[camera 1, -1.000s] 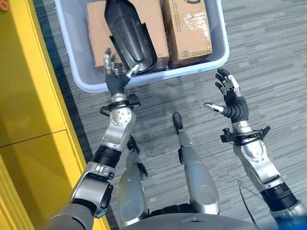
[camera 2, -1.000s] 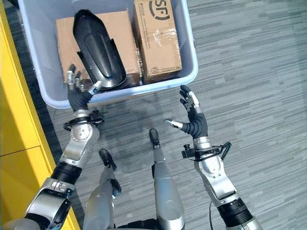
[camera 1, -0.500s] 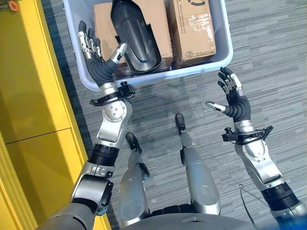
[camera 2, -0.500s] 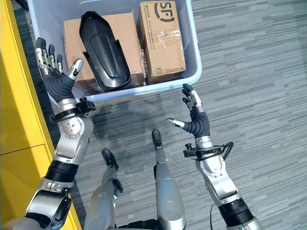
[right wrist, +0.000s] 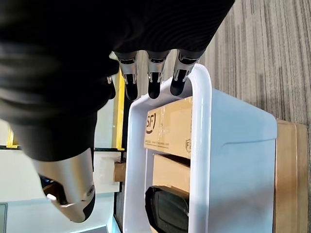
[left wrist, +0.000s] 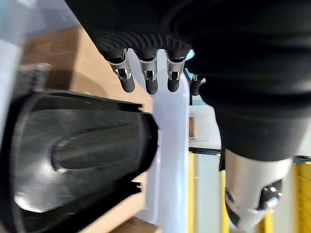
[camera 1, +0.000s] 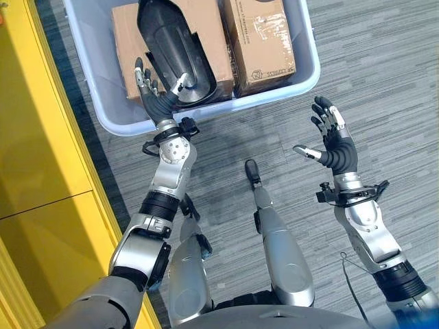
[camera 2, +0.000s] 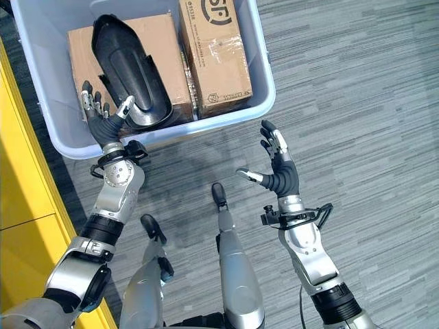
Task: Move parts from the plastic box to the shelf.
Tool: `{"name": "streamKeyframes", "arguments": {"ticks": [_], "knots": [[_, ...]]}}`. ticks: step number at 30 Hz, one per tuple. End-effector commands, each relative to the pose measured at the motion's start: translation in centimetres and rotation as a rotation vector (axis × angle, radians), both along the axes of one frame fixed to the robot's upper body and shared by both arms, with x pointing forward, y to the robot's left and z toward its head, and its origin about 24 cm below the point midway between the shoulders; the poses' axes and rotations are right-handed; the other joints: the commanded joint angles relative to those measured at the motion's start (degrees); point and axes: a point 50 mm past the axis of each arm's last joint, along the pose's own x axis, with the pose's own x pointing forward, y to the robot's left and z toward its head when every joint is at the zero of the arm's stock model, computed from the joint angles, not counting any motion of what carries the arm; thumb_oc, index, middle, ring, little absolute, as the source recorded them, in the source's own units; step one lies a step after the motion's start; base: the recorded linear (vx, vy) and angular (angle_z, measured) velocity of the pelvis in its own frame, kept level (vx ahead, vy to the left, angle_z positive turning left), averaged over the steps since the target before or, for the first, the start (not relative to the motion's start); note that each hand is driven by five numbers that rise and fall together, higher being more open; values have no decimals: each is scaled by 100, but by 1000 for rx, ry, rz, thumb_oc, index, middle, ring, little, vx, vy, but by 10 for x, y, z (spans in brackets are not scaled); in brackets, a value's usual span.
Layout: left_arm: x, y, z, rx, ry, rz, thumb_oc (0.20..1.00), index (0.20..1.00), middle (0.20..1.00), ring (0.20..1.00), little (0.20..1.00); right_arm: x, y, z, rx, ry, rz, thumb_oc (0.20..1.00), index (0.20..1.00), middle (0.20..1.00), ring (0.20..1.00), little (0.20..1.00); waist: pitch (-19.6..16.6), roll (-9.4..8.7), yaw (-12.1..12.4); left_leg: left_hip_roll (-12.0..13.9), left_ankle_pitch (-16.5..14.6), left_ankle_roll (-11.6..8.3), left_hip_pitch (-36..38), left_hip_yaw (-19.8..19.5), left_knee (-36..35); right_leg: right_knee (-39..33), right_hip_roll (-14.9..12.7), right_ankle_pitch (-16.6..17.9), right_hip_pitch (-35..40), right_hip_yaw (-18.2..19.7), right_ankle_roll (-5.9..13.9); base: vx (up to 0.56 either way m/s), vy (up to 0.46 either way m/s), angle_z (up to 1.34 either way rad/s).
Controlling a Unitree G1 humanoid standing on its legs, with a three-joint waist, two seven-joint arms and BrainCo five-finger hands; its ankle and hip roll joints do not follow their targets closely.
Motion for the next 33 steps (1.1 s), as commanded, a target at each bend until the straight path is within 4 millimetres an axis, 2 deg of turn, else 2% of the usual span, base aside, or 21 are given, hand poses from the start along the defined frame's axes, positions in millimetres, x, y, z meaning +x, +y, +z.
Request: {"name": "streamKeyframes", "arguments": {"ticks": [1,11,15,30,31,32,33], "knots": [[7,22,13,-14,-23,84,1000,1000,1000,1000,1000,-6,-2,6,22,-47,7,1000,1000,1000,1000,1000,-222,-249,52,417,-211,-324,598,-270,147,499,-395,-279,7,-258,492,0,0,0],[19,41,-1,-56,100,142,1000,1000,1000,1000,1000,-9,-1,3,17,-30,36,1000,1000,1000,1000,1000,-241,-285,-16,419,-211,-340,570,-262,153,546,-351,-299,-75,-241,485,0,0,0],[22,43,-2,-79,120,139,1000,1000,1000,1000,1000,-10,-2,3,14,-26,41,1000,1000,1000,1000,1000,-233,-278,-36,416,-221,-343,553,-272,161,553,-345,-300,-111,-234,487,0,0,0],[37,50,8,-32,197,136,1000,1000,1000,1000,1000,-13,-2,1,12,-10,71,1000,1000,1000,1000,1000,-248,-271,-142,425,-243,-364,504,-234,210,607,-290,-305,-236,-179,496,8,3,-1],[38,51,6,-24,217,138,1000,1000,1000,1000,1000,-13,-3,0,13,-5,75,1000,1000,1000,1000,1000,-274,-236,-151,421,-363,-387,562,-263,189,608,-292,-427,-185,-194,534,0,0,0],[39,52,6,-32,224,138,1000,1000,1000,1000,1000,-13,-3,1,10,-8,76,1000,1000,1000,1000,1000,-249,-269,-163,422,-244,-365,492,-228,215,612,-282,-308,-251,-168,499,84,46,-2],[39,52,5,-31,225,137,1000,1000,1000,1000,1000,-13,-3,0,11,-7,75,1000,1000,1000,1000,1000,-272,-234,-157,420,-363,-387,558,-262,188,611,-289,-427,-192,-187,535,-74,-38,-2]]}}
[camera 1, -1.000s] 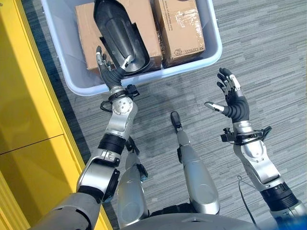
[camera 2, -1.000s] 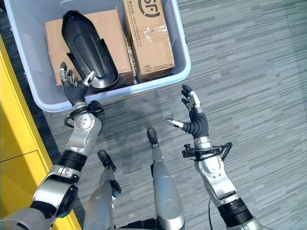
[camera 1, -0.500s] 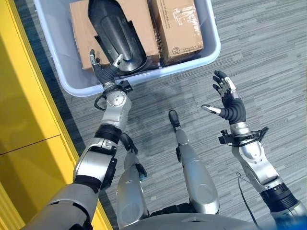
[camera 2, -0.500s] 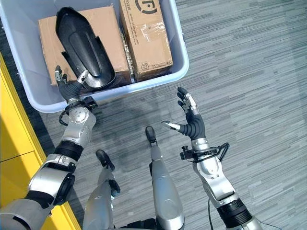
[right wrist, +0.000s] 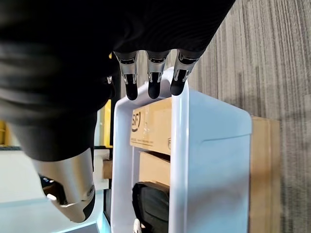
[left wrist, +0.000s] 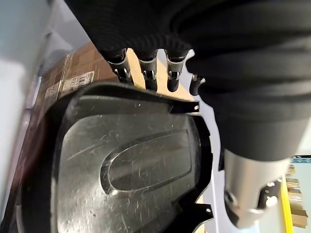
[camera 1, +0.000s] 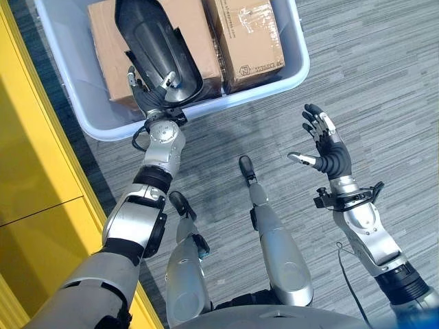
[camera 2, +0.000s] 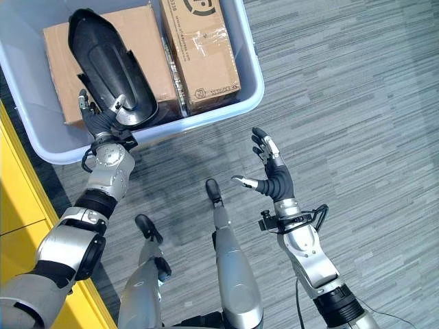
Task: Move parts from the plastic box to the shelf.
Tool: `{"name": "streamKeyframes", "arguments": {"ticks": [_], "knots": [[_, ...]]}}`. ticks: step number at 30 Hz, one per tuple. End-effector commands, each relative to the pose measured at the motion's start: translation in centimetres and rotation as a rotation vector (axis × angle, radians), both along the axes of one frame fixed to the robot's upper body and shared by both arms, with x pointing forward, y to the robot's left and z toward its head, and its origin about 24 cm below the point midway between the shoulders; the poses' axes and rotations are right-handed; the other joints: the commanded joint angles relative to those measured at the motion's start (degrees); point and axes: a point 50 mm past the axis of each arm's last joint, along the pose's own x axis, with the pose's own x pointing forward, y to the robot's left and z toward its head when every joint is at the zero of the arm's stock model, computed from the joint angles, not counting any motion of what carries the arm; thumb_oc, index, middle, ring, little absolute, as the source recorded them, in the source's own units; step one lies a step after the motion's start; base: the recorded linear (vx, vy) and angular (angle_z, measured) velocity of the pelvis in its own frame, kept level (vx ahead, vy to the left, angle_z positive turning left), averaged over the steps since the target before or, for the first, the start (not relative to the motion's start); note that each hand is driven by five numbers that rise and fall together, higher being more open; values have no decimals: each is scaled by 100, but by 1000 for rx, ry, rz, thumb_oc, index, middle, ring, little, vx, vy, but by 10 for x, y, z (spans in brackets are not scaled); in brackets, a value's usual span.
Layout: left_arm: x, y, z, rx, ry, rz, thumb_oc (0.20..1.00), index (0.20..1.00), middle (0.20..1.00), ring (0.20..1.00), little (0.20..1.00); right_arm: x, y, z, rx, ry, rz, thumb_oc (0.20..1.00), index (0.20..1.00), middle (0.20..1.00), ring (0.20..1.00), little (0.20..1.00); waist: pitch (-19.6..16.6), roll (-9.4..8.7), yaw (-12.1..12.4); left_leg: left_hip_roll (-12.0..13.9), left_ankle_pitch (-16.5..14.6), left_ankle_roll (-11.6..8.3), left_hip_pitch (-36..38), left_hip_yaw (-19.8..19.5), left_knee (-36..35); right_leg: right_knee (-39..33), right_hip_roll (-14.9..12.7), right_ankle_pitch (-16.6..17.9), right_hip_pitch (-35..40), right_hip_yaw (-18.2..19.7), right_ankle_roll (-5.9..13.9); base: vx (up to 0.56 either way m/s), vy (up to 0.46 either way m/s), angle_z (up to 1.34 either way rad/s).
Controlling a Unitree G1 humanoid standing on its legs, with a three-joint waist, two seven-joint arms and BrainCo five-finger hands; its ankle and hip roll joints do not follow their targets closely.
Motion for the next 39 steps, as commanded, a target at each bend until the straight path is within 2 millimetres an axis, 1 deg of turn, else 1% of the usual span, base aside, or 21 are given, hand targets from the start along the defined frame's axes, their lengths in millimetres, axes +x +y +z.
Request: {"name": "streamKeyframes", "arguments": {"ticks": [1,2,3,6,9,11,18,21,22,25,27,30,34,35,37,39], "knots": [[1,21,1,-5,28,49,1000,1000,1000,1000,1000,-9,-7,8,44,-55,2,1000,1000,1000,1000,1000,-233,-239,61,400,-247,-308,649,-293,217,612,-350,-340,-52,-211,536,90,49,-3],[3,25,-4,-34,61,56,1000,1000,1000,1000,1000,-10,-7,8,42,-54,10,1000,1000,1000,1000,1000,-256,-195,45,396,-368,-333,712,-320,190,620,-343,-459,-22,-213,580,0,0,0],[3,25,-3,-35,61,55,1000,1000,1000,1000,1000,-10,-7,8,42,-54,10,1000,1000,1000,1000,1000,-255,-195,45,396,-367,-333,710,-320,189,621,-343,-459,-25,-212,580,102,52,-2],[4,33,-17,-142,134,52,1000,1000,1000,1000,1000,-11,-8,6,42,-37,17,1000,1000,1000,1000,1000,-254,-174,19,408,-368,-340,703,-316,192,650,-327,-480,-63,-195,584,0,0,0],[4,36,-20,-186,150,55,1000,1000,1000,1000,1000,-11,-8,7,39,-35,17,1000,1000,1000,1000,1000,-247,-164,15,411,-357,-345,693,-310,175,654,-314,-481,-84,-184,576,0,0,0],[5,34,-22,-235,150,41,1000,1000,1000,1000,1000,-11,-9,5,39,-23,16,1000,1000,1000,1000,1000,-237,-148,17,413,-348,-345,686,-309,167,646,-315,-474,-94,-185,572,0,0,0],[6,36,-23,-265,173,38,1000,1000,1000,1000,1000,-12,-8,4,48,-12,25,1000,1000,1000,1000,1000,-219,-140,8,410,-358,-345,685,-313,153,663,-300,-481,-130,-179,572,8,1,-3],[8,39,-20,-237,202,43,1000,1000,1000,1000,1000,-12,-8,5,43,-11,33,1000,1000,1000,1000,1000,-200,-136,-10,411,-357,-343,667,-318,156,669,-289,-481,-160,-166,571,0,0,0],[9,40,-15,-206,214,45,1000,1000,1000,1000,1000,-11,-7,5,42,-10,40,1000,1000,1000,1000,1000,-184,-134,-20,404,-358,-343,653,-314,149,676,-287,-479,-183,-166,572,0,0,0],[10,43,-12,-114,267,60,1000,1000,1000,1000,1000,-12,-7,6,33,-11,49,1000,1000,1000,1000,1000,-165,-117,-33,399,-367,-337,618,-305,159,710,-284,-468,-251,-149,576,3,5,-3],[11,43,-10,-3,335,61,1000,1000,1000,1000,1000,-12,-7,7,23,-13,60,1000,1000,1000,1000,1000,-133,-94,-54,385,-358,-334,601,-294,150,722,-274,-464,-287,-112,576,4,4,-2],[9,52,-10,95,403,101,1000,1000,1000,1000,1000,-14,-5,6,20,-7,83,1000,1000,1000,1000,1000,-112,-101,-87,369,-358,-334,582,-265,142,739,-256,-450,-347,-73,581,0,1,-3],[11,49,-4,191,430,116,1000,1000,1000,1000,1000,-16,-4,7,9,-11,109,1000,1000,1000,1000,1000,-87,-84,-117,358,-345,-335,528,-244,144,769,-237,-449,-444,-36,586,4,-16,-7],[12,47,0,260,444,122,1000,1000,1000,1000,1000,-18,-3,7,10,-11,122,1000,1000,1000,1000,1000,-63,-66,-131,353,-344,-337,495,-236,149,775,-233,-446,-479,-25,589,6,-14,-5],[12,47,1,274,449,127,1000,1000,1000,1000,1000,-19,-3,7,7,-10,129,1000,1000,1000,1000,1000,-35,-59,-134,350,-337,-341,476,-226,143,778,-228,-444,-510,-14,588,4,-10,-2],[12,48,3,329,460,138,1000,1000,1000,1000,1000,-19,-2,7,3,-11,135,1000,1000,1000,1000,1000,-12,-47,-139,348,-332,-341,441,-220,147,801,-218,-442,-570,3,584,0,0,0]]}}
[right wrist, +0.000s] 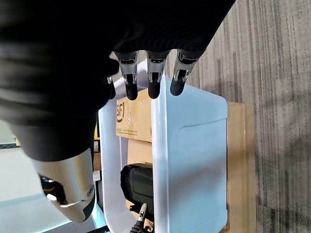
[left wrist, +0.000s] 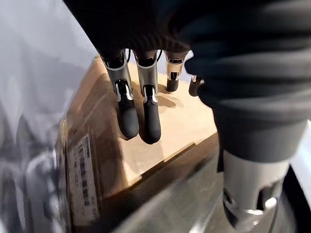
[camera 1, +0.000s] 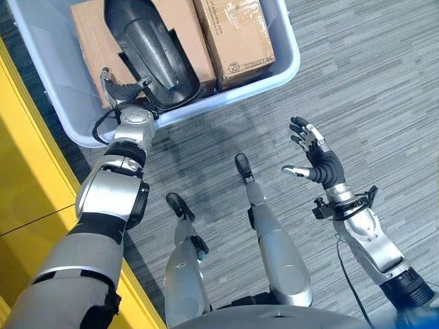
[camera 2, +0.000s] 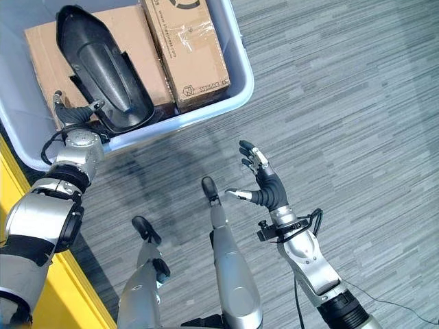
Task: Move parts from the plastic box to the shelf.
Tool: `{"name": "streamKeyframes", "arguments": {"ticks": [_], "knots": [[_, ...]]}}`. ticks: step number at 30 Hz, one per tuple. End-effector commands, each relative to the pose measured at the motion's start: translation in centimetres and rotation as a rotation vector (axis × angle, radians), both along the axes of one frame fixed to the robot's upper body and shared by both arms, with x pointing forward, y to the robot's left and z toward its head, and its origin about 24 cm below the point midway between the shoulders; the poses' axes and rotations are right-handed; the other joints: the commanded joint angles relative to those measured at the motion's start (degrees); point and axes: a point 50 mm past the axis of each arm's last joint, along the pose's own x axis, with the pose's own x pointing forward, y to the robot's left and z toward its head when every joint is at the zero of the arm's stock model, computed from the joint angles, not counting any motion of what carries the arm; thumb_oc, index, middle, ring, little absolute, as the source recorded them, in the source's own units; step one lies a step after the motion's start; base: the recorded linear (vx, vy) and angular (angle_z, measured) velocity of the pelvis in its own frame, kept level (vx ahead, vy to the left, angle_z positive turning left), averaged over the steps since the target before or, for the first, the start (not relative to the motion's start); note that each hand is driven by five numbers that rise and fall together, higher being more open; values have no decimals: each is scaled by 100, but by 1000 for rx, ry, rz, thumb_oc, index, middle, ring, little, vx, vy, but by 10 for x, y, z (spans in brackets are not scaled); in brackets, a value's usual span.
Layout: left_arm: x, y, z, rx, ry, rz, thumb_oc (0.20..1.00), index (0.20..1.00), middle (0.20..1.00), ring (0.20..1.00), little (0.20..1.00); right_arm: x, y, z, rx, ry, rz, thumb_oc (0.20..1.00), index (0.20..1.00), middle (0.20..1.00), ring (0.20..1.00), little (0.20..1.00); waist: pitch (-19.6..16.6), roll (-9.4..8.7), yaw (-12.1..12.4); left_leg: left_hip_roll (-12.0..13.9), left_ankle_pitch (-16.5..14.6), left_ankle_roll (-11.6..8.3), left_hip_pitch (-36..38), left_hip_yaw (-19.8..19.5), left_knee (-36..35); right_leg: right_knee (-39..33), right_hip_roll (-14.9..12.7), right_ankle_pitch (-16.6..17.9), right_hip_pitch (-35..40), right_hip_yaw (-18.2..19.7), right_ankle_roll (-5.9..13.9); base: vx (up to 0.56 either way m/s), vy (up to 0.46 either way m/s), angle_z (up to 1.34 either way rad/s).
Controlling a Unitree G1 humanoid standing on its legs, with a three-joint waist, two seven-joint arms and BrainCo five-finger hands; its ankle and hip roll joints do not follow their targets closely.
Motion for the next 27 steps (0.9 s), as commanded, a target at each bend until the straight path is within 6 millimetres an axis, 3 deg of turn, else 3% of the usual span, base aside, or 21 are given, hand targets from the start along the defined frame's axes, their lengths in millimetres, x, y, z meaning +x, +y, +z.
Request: {"name": "streamKeyframes", "arguments": {"ticks": [1,12,17,18,19,20,27], "knots": [[1,-7,-17,10,126,-10,1000,1000,1000,1000,1000,-10,-8,18,6,-92,21,1000,1000,1000,1000,1000,238,-46,-81,346,-344,-291,799,-451,155,796,-277,-517,-45,-243,578,10,-30,-4],[-1,1,-14,-9,117,15,1000,1000,1000,1000,1000,-13,-6,15,21,-75,41,1000,1000,1000,1000,1000,286,-12,-152,365,-336,-307,665,-369,116,875,-172,-545,-351,-151,557,9,-10,-3],[-7,15,-24,-81,122,51,1000,1000,1000,1000,1000,-14,-6,14,39,-68,51,1000,1000,1000,1000,1000,270,-52,-217,373,-335,-320,627,-311,87,938,-108,-565,-494,-111,553,22,-6,-6],[-8,18,-26,-100,122,59,818,818,818,818,818,-14,-6,14,45,-65,52,1000,1000,1000,1000,1000,264,-61,-228,374,-332,-326,620,-304,79,939,-99,-570,-521,-109,550,22,-9,-8],[-10,21,-29,-115,126,66,272,272,272,272,272,-15,-6,13,46,-62,51,1000,1000,1000,1000,1000,248,-64,-239,374,-332,-327,619,-297,65,941,-93,-575,-541,-101,549,18,-2,-7],[-12,26,-31,-133,126,75,200,200,200,200,200,-15,-7,12,51,-55,48,1000,1000,1000,1000,1000,240,-72,-249,377,-341,-331,614,-290,63,939,-86,-571,-554,-95,551,19,-8,-9],[-20,40,-41,-122,168,81,200,200,200,200,200,-20,-10,4,65,-17,45,1000,1000,1000,1000,1000,106,-98,-333,402,-371,-349,639,-221,50,973,-11,-587,-669,-47,544,8,-3,-5]]}}
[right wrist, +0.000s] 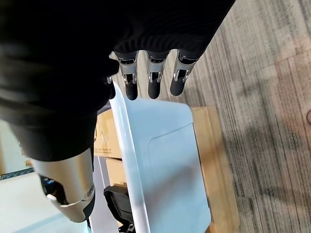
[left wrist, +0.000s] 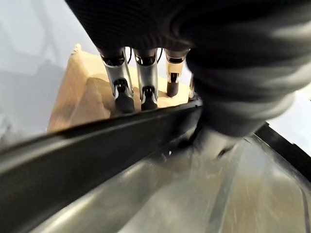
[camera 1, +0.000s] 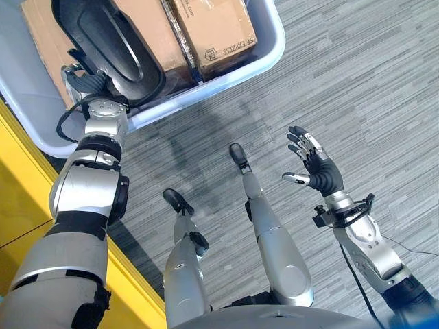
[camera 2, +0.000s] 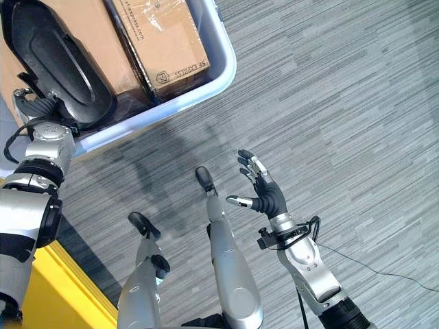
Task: Move parts from the plastic box to the shelf.
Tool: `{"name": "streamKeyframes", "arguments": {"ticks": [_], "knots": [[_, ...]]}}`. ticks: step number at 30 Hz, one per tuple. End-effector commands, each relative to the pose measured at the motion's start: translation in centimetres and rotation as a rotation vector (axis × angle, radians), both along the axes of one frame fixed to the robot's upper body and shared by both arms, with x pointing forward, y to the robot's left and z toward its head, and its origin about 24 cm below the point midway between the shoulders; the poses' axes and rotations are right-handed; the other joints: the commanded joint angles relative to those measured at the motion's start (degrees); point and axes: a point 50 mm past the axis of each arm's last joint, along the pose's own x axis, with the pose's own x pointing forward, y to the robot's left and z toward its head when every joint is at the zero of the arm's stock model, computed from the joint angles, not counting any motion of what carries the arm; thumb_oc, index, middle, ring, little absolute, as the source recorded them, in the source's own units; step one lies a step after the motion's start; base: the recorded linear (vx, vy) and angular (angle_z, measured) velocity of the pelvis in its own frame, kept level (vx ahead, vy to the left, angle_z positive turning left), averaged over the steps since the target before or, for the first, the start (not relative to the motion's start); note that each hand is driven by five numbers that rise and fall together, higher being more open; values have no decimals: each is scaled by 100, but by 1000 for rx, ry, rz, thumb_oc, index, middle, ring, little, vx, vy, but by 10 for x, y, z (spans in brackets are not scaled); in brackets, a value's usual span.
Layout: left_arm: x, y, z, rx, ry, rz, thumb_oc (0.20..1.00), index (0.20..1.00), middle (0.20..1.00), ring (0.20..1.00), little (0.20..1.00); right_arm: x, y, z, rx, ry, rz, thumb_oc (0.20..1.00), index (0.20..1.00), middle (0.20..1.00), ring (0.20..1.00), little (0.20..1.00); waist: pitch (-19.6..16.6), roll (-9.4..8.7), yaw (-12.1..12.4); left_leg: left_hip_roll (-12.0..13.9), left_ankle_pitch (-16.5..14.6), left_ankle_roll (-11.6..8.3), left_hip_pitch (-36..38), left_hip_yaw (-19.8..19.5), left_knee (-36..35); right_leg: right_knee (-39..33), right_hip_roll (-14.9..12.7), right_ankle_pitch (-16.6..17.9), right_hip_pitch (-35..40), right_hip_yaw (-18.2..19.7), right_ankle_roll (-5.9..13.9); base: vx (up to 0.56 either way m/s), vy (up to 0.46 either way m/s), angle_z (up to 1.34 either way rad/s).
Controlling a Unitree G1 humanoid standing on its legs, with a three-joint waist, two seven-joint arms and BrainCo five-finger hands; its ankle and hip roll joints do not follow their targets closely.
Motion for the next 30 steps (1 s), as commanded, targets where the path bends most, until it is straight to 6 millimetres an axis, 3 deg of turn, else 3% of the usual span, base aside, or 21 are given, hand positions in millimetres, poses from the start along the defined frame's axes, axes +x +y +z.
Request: {"name": "streamKeyframes", "arguments": {"ticks": [1,17,24,25,26,27,28,30], "knots": [[-6,-5,-57,-136,185,-71,200,200,200,200,200,-13,-11,15,31,-82,6,1000,1000,1000,1000,1000,66,-167,-133,374,-370,-321,900,-509,56,909,-114,-613,-188,-330,515,0,0,0],[-27,24,-82,-162,246,-27,200,200,200,200,200,-13,-13,15,44,-67,30,1000,1000,1000,1000,1000,-326,-141,-199,374,-460,-367,1284,-428,43,860,-146,-624,117,-286,531,-1,4,0],[-27,31,-65,-188,116,-6,200,200,200,200,200,-13,-13,13,36,-63,31,1000,1000,1000,1000,1000,-522,-49,-147,361,-498,-380,1485,-462,43,829,-218,-656,394,-324,539,0,0,0],[-28,18,-88,-230,121,-26,200,200,200,200,200,-10,-13,18,38,-82,5,1000,1000,1000,1000,1000,-504,-33,-62,353,-507,-369,1507,-478,47,832,-248,-670,448,-344,527,0,0,0],[-30,20,-87,-227,94,-14,200,200,200,200,200,-7,-11,17,16,-84,-6,1000,1000,1000,1000,1000,-517,5,-44,352,-508,-364,1545,-489,50,832,-260,-685,506,-369,518,0,0,0],[-26,22,-73,-231,36,-10,200,200,200,200,200,-5,-9,16,-3,-87,4,1000,1000,1000,1000,1000,-528,24,-34,354,-522,-361,1581,-501,51,838,-266,-688,553,-373,518,-11,13,5],[3,-10,-7,-157,-125,-139,200,200,200,200,200,-5,-15,15,-15,-85,-17,1000,1000,1000,1000,1000,-538,107,-5,330,-546,-346,1587,-533,56,831,-301,-682,600,-376,525,-16,7,11],[8,-27,7,-120,-214,-165,200,200,200,200,200,-11,-21,15,-21,-89,-42,1000,1000,1000,1000,1000,-470,244,178,264,-431,-288,1526,-667,148,777,-423,-560,738,-480,488,-103,-67,21]]}}
